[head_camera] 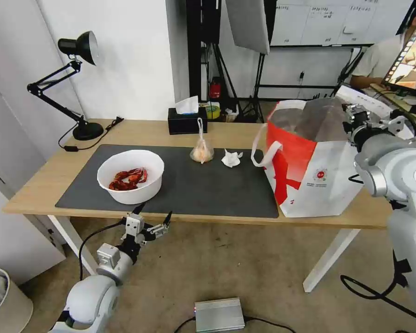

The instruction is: Pick up the trash from the table and place it into the takeout bag.

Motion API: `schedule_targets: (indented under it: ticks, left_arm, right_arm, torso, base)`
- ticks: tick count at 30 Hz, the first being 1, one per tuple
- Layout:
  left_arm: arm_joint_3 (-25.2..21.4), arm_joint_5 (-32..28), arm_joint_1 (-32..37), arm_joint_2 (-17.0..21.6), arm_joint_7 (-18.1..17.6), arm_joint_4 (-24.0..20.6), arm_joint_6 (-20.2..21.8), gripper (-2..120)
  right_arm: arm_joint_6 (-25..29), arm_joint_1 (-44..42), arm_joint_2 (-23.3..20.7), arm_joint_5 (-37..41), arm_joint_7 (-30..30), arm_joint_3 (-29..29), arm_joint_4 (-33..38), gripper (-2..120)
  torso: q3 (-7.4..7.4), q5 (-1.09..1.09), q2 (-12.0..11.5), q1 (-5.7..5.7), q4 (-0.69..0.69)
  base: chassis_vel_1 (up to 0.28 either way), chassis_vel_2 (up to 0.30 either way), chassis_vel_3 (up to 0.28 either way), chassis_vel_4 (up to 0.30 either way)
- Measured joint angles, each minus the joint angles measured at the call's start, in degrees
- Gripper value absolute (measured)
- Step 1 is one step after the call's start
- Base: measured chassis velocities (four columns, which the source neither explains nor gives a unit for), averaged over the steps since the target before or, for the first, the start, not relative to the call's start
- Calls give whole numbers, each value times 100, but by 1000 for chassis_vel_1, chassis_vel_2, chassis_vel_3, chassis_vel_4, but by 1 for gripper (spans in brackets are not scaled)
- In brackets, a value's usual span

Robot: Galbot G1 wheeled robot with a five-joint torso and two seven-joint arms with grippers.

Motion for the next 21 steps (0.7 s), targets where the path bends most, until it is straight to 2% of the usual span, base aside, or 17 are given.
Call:
schedule_targets:
  ticks: [3, 4, 7, 8, 12, 13, 16, 17, 19, 21]
  left_arm:
    - [-45, -21, -18, 11, 0, 18, -8, 100]
    - [-45, -21, -18, 11, 0, 18, -8, 100]
    - [-95, -67, -29, 16, 0, 18, -15, 100]
    - [-95, -67, -29, 16, 0, 18, -15, 100]
    - [-183, -118, 17, -7, -1, -12, -55, 100]
    - [-183, -118, 17, -7, -1, -12, -55, 100]
    - [-251, -124, 67, -34, -1, -29, -108, 100]
    - [-251, -124, 67, -34, -1, -29, -108, 100]
    - [-305, -143, 96, -72, -2, -56, -118, 100]
    - [-316, -151, 104, -87, -3, -67, -120, 100]
  right_arm:
    - [-30, -213, -95, -52, -809, 39, 175, 85]
    - [-30, -213, -95, -52, -809, 39, 175, 85]
    - [-21, -405, -201, -308, -1669, 43, 339, 98]
    - [-21, -405, -201, -308, -1669, 43, 339, 98]
    - [31, -865, -403, -1397, -3028, -56, 594, 100]
    - [31, -865, -403, -1397, -3028, -56, 594, 100]
    - [39, -1224, -442, -2258, -3609, -181, 811, 100]
    - [39, -1224, -442, -2258, -3609, -181, 811, 100]
    - [60, -1458, -403, -2922, -3755, -297, 960, 100]
    - [66, -1522, -394, -3093, -3700, -342, 1010, 100]
  torso:
    - [0, 0, 0, 0, 0]
    - [0, 0, 0, 0, 0]
    - [0, -1, 0, 0, 0]
    - [0, -1, 0, 0, 0]
    - [0, -2, 0, 0, 0]
    - [0, -2, 0, 0, 0]
    - [0, -2, 0, 0, 0]
    - [0, -2, 0, 0, 0]
    - [0, -1, 0, 0, 0]
    - [0, 0, 0, 0, 0]
  base:
    - [0, 0, 0, 0]
    - [0, 0, 0, 0]
    - [0, 0, 0, 0]
    - [0, 0, 0, 0]
    - [0, 0, 0, 0]
    - [0, 0, 0, 0]
    - [0, 0, 0, 0]
    - [0, 0, 0, 0]
    - [0, 0, 0, 0]
    - [0, 0, 0, 0]
